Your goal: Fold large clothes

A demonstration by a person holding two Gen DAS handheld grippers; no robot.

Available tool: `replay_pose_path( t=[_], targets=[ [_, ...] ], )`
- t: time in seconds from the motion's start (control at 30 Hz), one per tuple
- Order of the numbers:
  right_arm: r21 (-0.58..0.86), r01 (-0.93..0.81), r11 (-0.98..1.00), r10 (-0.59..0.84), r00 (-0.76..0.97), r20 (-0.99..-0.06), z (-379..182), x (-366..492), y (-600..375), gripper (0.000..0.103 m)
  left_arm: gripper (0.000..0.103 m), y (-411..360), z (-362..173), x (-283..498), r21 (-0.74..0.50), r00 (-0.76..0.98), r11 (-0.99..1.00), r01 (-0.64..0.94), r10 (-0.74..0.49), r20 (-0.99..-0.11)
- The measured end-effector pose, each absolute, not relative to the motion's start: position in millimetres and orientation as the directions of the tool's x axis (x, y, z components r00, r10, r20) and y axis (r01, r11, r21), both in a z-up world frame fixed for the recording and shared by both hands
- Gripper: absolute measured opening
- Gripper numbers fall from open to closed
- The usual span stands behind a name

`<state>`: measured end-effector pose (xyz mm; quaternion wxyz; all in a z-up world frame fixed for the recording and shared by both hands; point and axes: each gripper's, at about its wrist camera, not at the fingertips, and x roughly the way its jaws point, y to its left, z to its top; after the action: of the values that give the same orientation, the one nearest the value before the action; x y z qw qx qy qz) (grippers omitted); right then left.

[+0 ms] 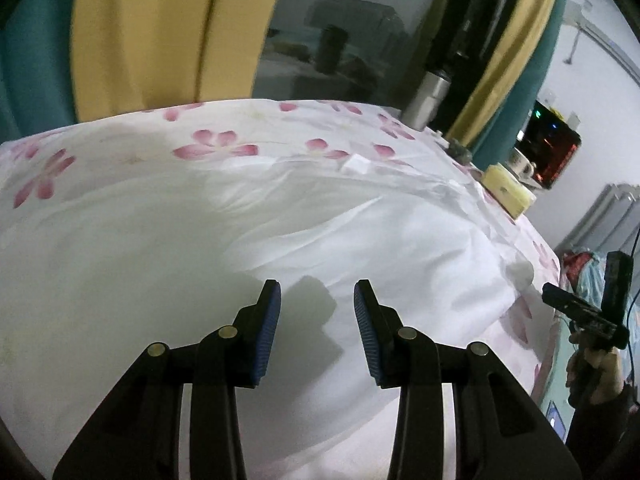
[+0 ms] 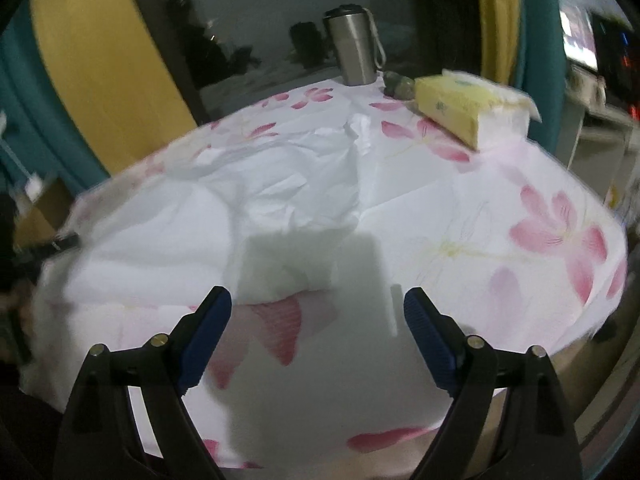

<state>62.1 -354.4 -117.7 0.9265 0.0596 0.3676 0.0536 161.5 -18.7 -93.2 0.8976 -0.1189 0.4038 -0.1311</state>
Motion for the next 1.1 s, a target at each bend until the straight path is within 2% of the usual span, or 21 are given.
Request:
replay_pose_path(
  t=[0.07,0.43,0.7,0.9,1.1],
  targets=[
    [0.228,-0.054,0.972,0.196,0.724,-0.662,-120,61,-354,0.101,0.04,-25,-94,168,-0.318,0.631,0.936,0.15,-0.338,-0.698],
    [0.386,-0.055,0.921,0.313,0.694,-0.648,-127,96,-335,0.102,0.04,-59,-120,191,-0.266,0.547,0.943,0.2,-0.333,-0.768],
    [0.493,-0.082,0.866,0.402,0.701,-0.589,-132,127,-320,0.103,0.04,-65,-123,185,-0.217,0.587,0.955,0.204,-0.296,-0.754],
    [0.51,-0.121,0.852,0.444,0.683,-0.58,-134,154,-295,0.103,0.04,-61,-124,186,-0.239,0.585,0.947,0.215,-0.321,-0.745],
    [0.466,-0.128,0.876,0.413,0.698,-0.585,-138,177,-272,0.102,0.04,-57,-125,186,-0.265,0.579,0.932,0.246,-0.361,-0.732]
  ],
)
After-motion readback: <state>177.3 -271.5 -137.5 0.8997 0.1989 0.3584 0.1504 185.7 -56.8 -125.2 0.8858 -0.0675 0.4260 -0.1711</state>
